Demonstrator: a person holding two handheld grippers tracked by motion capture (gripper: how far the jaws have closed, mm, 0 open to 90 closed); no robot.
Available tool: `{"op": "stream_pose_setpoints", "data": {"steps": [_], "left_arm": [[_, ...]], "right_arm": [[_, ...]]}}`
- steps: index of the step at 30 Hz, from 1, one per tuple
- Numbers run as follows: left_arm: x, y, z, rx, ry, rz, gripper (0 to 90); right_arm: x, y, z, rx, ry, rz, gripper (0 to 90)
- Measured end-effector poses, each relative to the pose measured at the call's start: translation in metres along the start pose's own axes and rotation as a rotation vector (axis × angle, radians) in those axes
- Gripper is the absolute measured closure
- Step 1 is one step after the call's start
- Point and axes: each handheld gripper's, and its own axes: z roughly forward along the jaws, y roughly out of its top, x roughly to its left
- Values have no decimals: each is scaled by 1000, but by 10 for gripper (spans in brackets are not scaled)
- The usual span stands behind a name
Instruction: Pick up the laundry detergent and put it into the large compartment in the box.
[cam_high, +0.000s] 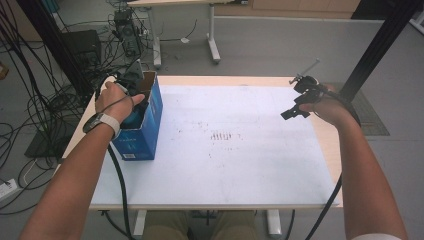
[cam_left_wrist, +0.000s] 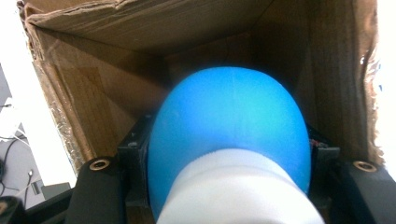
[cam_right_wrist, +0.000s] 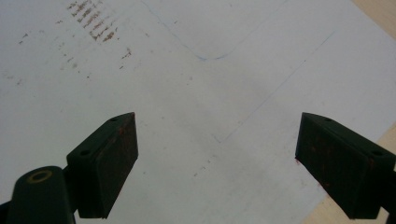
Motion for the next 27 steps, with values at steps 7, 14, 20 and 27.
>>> {"op": "stream_pose_setpoints", "data": {"steps": [7,14,20,27], "left_arm": [[1,0,0,0,-2,-1,370],[0,0,0,-2,0,-1,369],[0,0,0,0,-1,-2,370],[0,-1,0,-1,-1,-3,370]], "right_arm": [[0,1,0,1,0,1,133],[0,0,0,2,0,0,132],[0,0,0,0,0,0,133],[0,-1,0,1,0,3,132]]}}
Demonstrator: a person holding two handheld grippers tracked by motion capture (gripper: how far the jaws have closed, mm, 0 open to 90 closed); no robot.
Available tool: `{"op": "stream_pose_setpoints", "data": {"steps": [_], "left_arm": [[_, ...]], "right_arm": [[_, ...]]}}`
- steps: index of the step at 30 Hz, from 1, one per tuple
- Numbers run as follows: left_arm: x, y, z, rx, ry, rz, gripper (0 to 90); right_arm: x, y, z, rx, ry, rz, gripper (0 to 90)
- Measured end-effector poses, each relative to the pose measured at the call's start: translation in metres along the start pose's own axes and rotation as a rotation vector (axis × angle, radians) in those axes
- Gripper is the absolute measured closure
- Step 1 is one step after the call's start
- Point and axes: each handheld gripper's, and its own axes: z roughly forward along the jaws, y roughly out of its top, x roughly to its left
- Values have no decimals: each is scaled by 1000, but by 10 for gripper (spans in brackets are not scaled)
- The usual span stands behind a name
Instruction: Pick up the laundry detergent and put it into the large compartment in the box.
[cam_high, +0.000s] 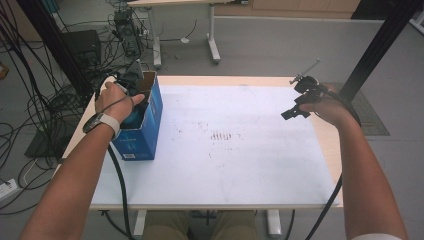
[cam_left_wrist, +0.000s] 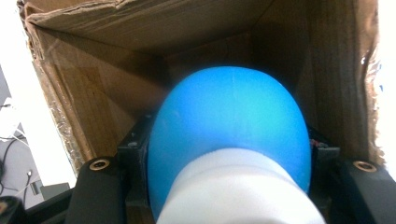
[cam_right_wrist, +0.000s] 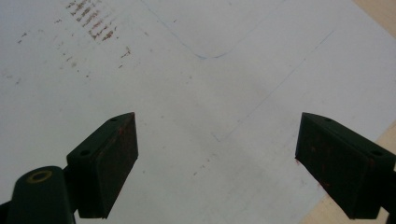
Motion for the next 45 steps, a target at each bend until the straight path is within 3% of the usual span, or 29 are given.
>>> {"op": "stream_pose_setpoints", "data": {"steps": [45], "left_arm": [[-1,0,0,-9,-4,13,367]], "right_arm": [[-1,-4,-1,-3,-1,6,133]]}}
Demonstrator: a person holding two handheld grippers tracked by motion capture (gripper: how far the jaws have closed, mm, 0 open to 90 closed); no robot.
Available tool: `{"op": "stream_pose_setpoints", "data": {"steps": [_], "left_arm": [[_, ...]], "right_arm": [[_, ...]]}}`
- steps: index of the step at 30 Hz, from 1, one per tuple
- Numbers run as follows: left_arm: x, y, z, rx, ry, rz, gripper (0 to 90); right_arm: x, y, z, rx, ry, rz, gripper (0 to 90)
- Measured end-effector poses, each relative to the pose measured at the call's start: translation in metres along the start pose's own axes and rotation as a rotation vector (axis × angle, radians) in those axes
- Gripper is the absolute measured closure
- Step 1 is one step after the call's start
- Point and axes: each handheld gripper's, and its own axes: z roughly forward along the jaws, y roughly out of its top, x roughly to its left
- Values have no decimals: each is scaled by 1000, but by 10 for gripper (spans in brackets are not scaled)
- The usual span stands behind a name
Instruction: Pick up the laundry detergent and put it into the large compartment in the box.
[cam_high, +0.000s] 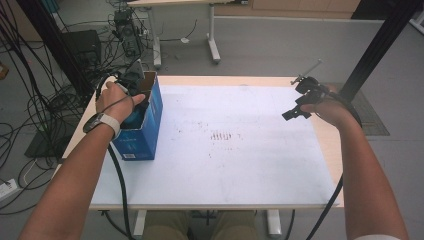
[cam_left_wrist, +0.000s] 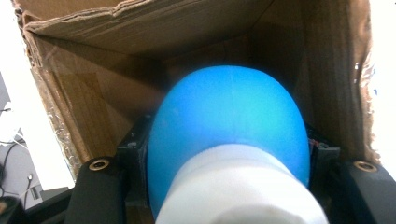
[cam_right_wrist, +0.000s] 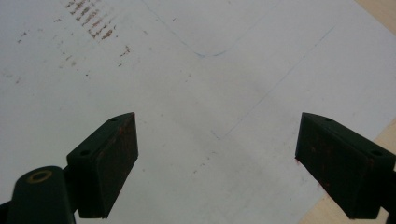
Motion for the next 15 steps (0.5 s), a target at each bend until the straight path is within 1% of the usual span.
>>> {"op": "stream_pose_setpoints", "data": {"steps": [4,6,10,15], "left_arm": [[0,-1,0,-6,-4,3,364],[1,0,0,2,-6,1,359],[0,0,0,0,-7,13,336],[4,-2,-1,-7,-15,13,300]], "right_arm": [[0,-1,0,0,-1,0,133],[0,-1,-1,1,-1,1,133],[0,-2,-1,-3,-1,0,133],[1,-2,-1,0,-1,4,133]]}}
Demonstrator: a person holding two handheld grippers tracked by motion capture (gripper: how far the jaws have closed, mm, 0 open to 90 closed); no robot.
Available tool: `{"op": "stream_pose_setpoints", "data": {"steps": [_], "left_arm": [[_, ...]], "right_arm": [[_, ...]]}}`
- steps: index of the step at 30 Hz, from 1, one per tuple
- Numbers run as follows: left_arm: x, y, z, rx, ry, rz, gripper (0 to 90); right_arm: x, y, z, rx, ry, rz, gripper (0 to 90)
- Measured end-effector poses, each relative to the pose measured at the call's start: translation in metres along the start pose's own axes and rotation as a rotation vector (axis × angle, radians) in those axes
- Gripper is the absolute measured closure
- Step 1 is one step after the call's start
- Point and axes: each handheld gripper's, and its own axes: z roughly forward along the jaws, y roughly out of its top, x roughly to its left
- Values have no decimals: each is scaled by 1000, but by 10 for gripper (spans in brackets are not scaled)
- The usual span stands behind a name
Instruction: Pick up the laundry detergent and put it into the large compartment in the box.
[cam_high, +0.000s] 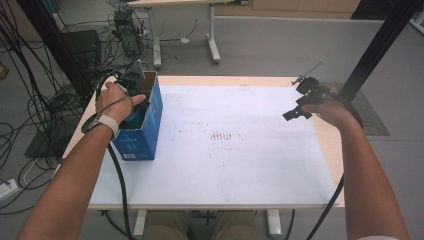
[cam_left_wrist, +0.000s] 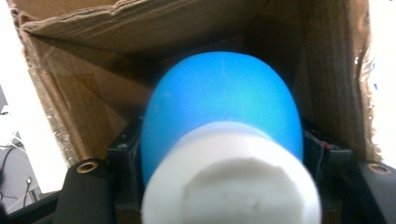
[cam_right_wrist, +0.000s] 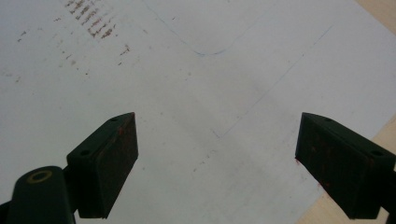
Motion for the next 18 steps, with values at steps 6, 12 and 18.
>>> {"op": "stream_pose_setpoints", "data": {"steps": [6,12,18], "left_arm": [[1,-2,-1,-6,-1,8,275],[4,-5,-3,-20,-5,10,269],[8,-8,-8,-30,-26,6,269]], "right_arm": [[1,2,1,2,2,-7,133],[2,3,1,1,3,-9,133],[3,3,0,3,0,-9,133]]}}
